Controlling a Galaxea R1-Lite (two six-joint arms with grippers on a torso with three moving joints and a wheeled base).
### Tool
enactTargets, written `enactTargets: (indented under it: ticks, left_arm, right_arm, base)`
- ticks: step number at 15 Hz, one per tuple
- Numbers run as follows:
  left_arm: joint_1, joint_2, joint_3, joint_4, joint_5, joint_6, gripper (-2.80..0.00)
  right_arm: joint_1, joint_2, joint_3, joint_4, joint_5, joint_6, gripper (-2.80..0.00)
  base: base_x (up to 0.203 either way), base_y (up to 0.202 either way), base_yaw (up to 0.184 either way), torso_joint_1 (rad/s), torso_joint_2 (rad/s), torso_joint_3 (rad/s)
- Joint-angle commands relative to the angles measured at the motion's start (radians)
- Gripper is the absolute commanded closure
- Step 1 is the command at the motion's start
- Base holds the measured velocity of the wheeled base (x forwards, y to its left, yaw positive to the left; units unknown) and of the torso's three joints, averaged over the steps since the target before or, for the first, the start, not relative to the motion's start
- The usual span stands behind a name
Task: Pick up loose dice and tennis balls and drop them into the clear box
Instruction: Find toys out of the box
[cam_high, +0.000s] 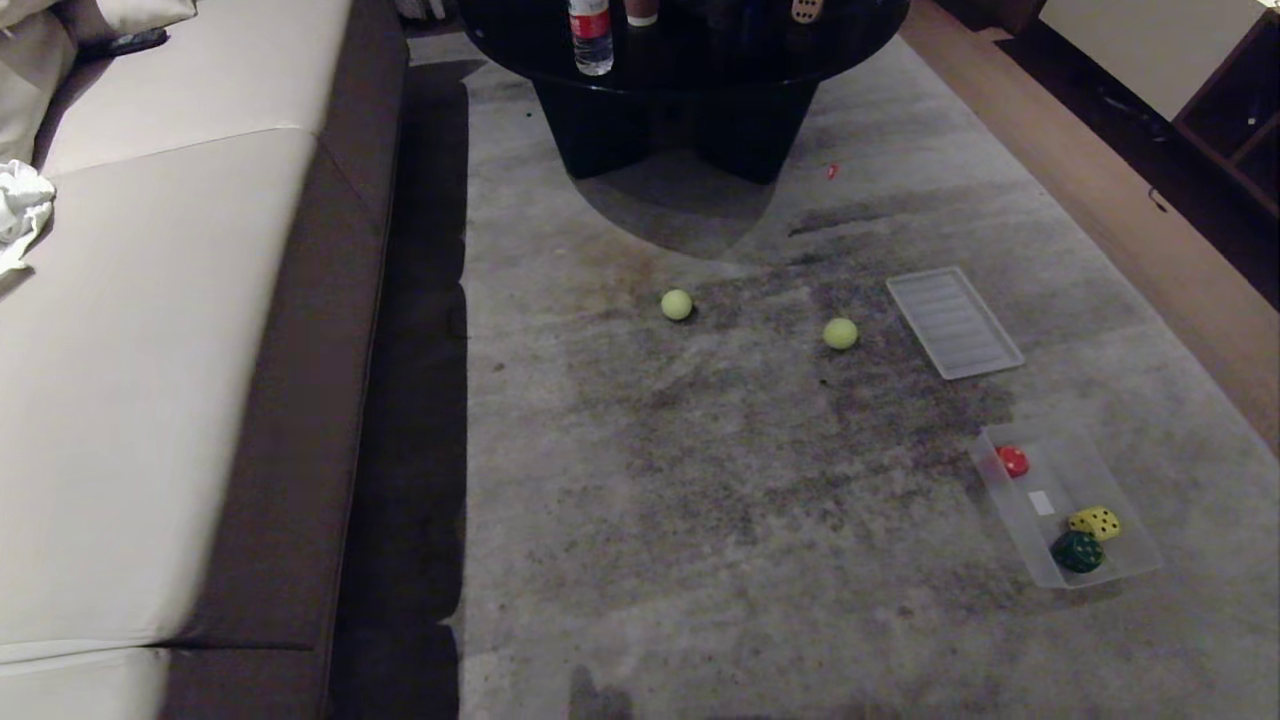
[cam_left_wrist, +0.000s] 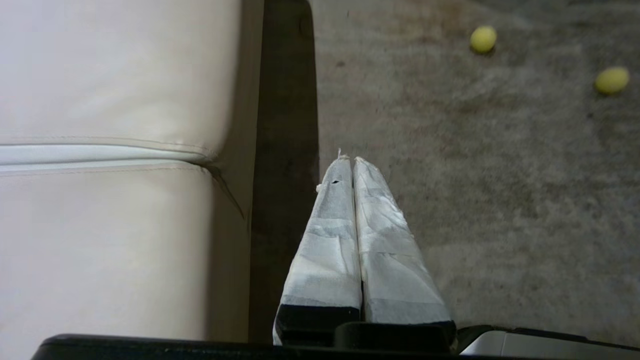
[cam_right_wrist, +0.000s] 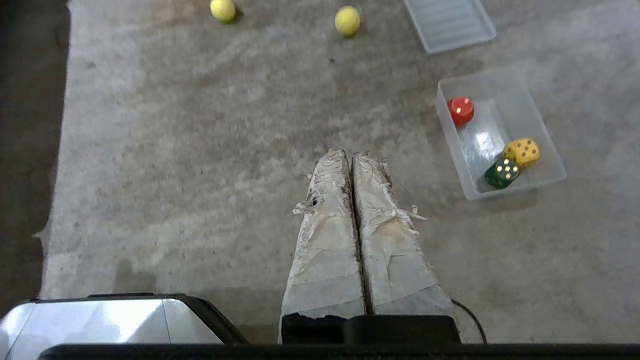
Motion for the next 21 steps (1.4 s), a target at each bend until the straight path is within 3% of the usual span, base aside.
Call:
enactTargets:
  ticks: [1,15,21]
  left_arm:
    - [0.0,0.001,0.002,-0.001,0.001,-0.001,0.0]
    - [0.0,0.0,0.002,0.001,0.002,-0.004,0.0]
    - [0.0,0.002,0.002,0.0,0.0,0.003,0.0]
  right_arm:
    - [0.0,0.0,0.011,-0.002,-0.001,0.0,0.0]
    - [0.0,0.0,0.011,-0.001,-0.001,0.0,0.0]
    - [0.0,0.0,0.011,-0.002,0.0,0.0,0.0]
  base:
    - [0.0,0.0,0.0,-0.002,0.01,-0.202]
    - [0.0,0.0,0.0,0.003,0.0,-0.197]
    - [0.0,0.0,0.0,0.001,0.0,-0.031]
